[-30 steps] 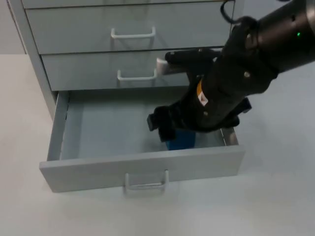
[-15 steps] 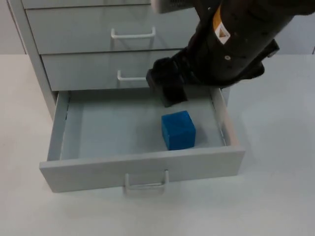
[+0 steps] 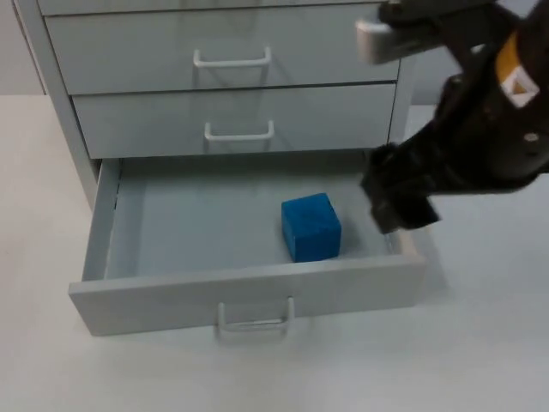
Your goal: Open the drawer with the left hand, place the block into the drawer with the right hand, then close the drawer with the left hand.
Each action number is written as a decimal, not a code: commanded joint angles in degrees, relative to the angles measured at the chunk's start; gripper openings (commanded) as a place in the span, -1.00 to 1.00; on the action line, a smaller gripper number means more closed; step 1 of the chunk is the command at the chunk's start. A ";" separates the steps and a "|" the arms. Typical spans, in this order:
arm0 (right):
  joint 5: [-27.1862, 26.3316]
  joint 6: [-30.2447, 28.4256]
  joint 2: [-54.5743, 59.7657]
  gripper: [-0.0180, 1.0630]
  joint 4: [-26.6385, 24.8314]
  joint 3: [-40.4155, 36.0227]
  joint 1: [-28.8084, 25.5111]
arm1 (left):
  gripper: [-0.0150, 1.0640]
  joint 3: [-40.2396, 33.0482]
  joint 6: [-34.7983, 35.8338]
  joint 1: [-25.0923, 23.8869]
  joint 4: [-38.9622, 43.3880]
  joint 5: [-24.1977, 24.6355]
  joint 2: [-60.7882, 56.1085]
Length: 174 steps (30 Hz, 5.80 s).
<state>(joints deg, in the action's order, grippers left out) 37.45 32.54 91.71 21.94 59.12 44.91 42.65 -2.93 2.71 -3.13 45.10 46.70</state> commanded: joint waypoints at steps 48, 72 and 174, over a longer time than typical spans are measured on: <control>5.56 -32.16 -9.88 0.57 -20.99 -1.97 -45.80 | 0.98 -0.32 -1.33 -0.16 -0.71 -0.57 -0.39; 5.19 -32.16 -29.64 0.57 -20.62 -6.27 -45.69 | 0.96 -0.32 -4.79 -0.16 -2.90 -0.94 -0.39; 3.12 -32.16 -29.70 0.57 -22.59 -6.27 -45.69 | -0.97 -0.07 46.64 47.86 80.66 -19.30 60.16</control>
<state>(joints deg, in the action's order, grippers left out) 41.03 0.59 62.54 -0.45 52.93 -0.64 42.63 42.40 51.41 76.64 26.36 106.91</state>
